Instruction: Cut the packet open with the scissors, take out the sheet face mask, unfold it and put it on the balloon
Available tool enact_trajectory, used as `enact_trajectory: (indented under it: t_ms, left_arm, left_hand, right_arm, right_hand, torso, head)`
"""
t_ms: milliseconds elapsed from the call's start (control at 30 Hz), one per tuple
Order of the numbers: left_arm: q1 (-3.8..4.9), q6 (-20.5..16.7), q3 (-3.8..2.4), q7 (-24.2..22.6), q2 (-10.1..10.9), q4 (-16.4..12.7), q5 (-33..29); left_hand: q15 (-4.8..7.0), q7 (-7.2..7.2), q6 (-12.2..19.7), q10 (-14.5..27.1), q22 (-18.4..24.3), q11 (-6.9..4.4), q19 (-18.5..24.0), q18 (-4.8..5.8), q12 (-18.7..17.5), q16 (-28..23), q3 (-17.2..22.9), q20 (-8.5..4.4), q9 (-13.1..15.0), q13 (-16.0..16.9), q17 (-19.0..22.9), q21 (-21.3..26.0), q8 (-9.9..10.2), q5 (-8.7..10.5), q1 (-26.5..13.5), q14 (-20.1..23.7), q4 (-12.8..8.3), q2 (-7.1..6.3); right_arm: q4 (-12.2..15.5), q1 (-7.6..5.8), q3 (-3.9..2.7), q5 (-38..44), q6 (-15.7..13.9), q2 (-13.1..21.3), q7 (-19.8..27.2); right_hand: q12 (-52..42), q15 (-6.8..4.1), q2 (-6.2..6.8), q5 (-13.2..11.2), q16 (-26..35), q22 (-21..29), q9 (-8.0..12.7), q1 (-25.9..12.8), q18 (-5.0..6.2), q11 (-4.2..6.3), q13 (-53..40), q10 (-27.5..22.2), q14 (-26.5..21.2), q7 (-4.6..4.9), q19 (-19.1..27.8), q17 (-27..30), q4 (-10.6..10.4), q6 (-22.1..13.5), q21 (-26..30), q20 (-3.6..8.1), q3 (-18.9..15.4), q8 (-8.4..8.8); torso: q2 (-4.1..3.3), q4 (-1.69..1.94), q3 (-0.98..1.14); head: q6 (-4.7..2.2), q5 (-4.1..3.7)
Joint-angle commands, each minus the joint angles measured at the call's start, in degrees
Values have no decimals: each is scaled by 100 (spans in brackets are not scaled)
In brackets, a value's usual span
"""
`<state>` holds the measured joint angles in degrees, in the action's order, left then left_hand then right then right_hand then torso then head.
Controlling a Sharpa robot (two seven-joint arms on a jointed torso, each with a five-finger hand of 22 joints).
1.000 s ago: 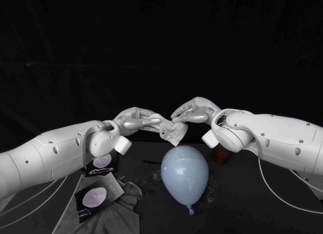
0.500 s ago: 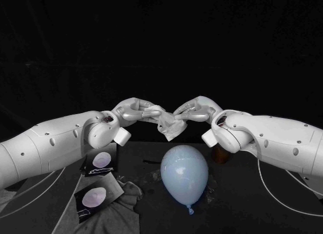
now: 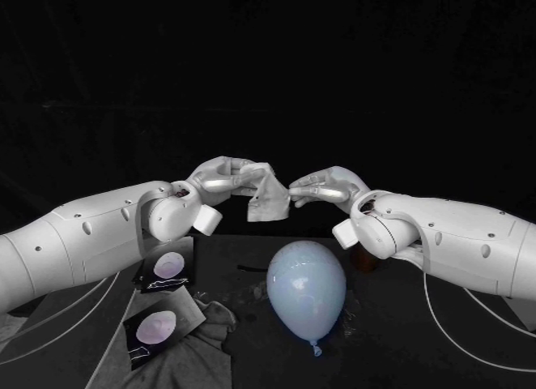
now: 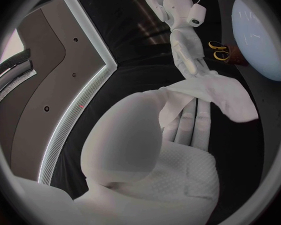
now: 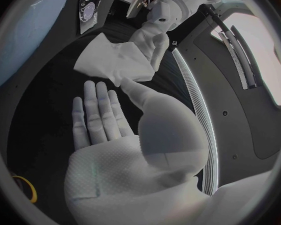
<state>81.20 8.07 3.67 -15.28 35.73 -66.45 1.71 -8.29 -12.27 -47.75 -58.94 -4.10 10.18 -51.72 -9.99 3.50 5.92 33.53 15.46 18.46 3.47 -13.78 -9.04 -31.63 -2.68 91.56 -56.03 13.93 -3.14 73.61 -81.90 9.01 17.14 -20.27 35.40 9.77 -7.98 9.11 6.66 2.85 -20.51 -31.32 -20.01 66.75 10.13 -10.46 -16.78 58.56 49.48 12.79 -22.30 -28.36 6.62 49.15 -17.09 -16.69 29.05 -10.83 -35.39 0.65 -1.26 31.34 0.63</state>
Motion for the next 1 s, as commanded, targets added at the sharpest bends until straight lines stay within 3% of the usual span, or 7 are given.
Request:
enact_trajectory:
  t_ms: [33,300,400,567,700,767,1000]
  left_arm:
    - [50,214,-20,1,-11,-22,-237]
    - [147,422,-34,126,-19,-5,-242]
    - [172,440,-39,157,-21,0,-241]
    - [201,388,-42,215,-19,-4,-243]
    - [210,396,-43,256,-23,-15,-253]
    - [213,414,-44,269,-25,-27,-260]
    - [216,387,-44,280,-21,-31,-271]
  left_hand:
    - [7,1,50,-94,-5,-25,-80,-57,14,-25,292,-15,489,11,21,-43,-94,-6,-243,-120,-167,-56]
    - [42,28,164,-165,-24,-50,-227,-64,10,-15,539,-81,582,10,43,-133,-208,-12,-559,-259,-377,-42]
    - [47,33,197,-177,-26,-54,-268,-65,10,-17,577,-99,608,11,50,-154,-239,-12,-612,-277,-413,-23]
    - [36,31,315,-172,-18,-50,-352,-66,8,-68,665,-129,684,10,82,-181,-317,-12,-742,-236,-469,38]
    - [23,30,446,-155,-2,-44,-456,-63,6,-126,722,-154,784,10,116,-197,-427,-9,-857,-172,-498,102]
    - [22,28,518,-140,4,-40,-518,-65,6,-140,747,-166,836,10,126,-207,-484,-10,-908,-165,-503,144]
    - [26,20,635,-124,18,-37,-586,-65,7,-148,776,-181,929,11,137,-199,-588,-10,-981,-175,-510,195]
  right_arm:
    - [-46,36,7,-450,344,-18,254]
    - [-189,144,30,-687,621,-23,477]
    - [-228,173,34,-729,620,-19,536]
    - [-186,214,38,-733,543,27,636]
    - [-183,238,39,-781,754,40,645]
    - [-181,259,40,-880,918,36,652]
    - [-83,301,39,-1106,1353,0,749]
  right_hand:
    - [107,62,86,2,71,348,1,-131,-3,-54,149,-159,-225,124,234,18,-156,-132,289,-16,-208,47]
    - [369,268,229,-12,186,1469,-72,-257,-185,-228,674,-756,-1014,164,918,-10,-849,-729,1101,-27,-1247,160]
    - [354,305,174,-13,149,1572,-122,-110,-213,-262,794,-837,-1136,131,918,-41,-996,-838,1181,-27,-1529,134]
    - [238,273,-46,-12,18,1568,-216,319,-194,-233,899,-751,-1109,234,763,-97,-1026,-765,1200,-21,-1665,-4]
    - [252,286,15,-13,-6,1666,-224,285,-196,-248,988,-808,-1157,153,794,-103,-1138,-855,1257,-24,-1905,15]
    - [298,373,9,-16,93,1788,-207,272,-271,-336,1081,-945,-1447,21,885,-69,-1276,-1058,1332,-24,-2151,109]
    - [357,568,-139,-15,192,2156,-264,624,-472,-120,1299,-1396,-2126,29,1225,-67,-1734,-1330,1515,-31,-3032,169]
  torso:
    - [2,1,3]
    - [3,-1,1]
    - [2,-1,2]
    - [5,-1,7]
    - [11,-4,5]
    - [9,-3,4]
    - [4,0,11]
  head:
    - [12,16]
    - [14,37]
    - [15,39]
    - [17,59]
    - [23,56]
    - [16,64]
    - [16,60]
